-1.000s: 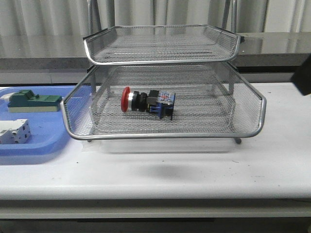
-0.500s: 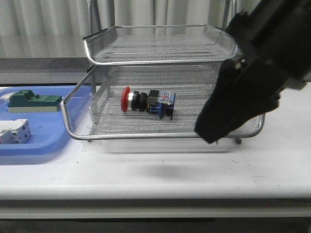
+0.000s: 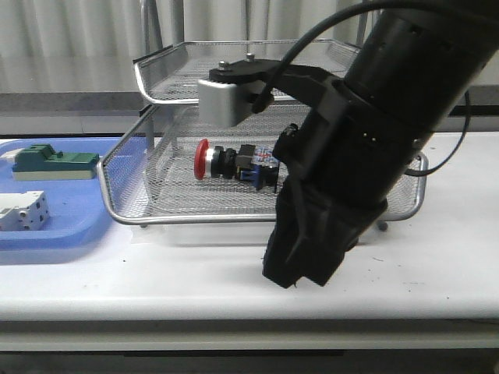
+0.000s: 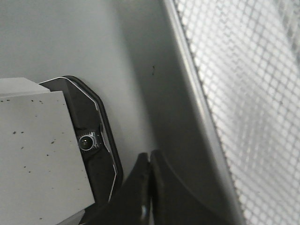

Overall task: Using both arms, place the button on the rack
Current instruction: 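Push the middle tray back into the rack with the right gripper, then raise the right gripper away from the rack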

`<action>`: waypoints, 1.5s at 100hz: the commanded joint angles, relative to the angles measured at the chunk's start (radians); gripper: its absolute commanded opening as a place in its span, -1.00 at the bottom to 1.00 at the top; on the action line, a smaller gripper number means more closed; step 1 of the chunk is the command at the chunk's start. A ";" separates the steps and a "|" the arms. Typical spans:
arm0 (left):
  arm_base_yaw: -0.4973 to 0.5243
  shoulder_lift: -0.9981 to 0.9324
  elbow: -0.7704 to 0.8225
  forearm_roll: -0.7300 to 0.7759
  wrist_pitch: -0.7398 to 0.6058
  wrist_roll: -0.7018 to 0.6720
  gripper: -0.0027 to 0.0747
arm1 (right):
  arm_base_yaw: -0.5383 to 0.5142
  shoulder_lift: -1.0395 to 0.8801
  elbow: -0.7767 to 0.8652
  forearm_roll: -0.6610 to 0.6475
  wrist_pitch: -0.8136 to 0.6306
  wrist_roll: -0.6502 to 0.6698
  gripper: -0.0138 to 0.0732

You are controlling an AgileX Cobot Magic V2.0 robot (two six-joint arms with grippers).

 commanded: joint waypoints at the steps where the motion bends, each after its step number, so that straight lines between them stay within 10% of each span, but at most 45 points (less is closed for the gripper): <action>1: 0.003 0.012 -0.026 -0.028 -0.065 -0.009 -0.98 | -0.001 -0.026 -0.050 -0.018 -0.044 -0.012 -0.84; 101: 0.003 0.012 -0.026 -0.028 -0.061 -0.009 -0.98 | -0.196 0.085 -0.285 -0.006 0.073 0.012 -0.82; 150: 0.003 0.012 -0.026 -0.028 -0.061 -0.009 -0.98 | -0.282 -0.204 -0.277 -0.131 0.163 0.346 -0.82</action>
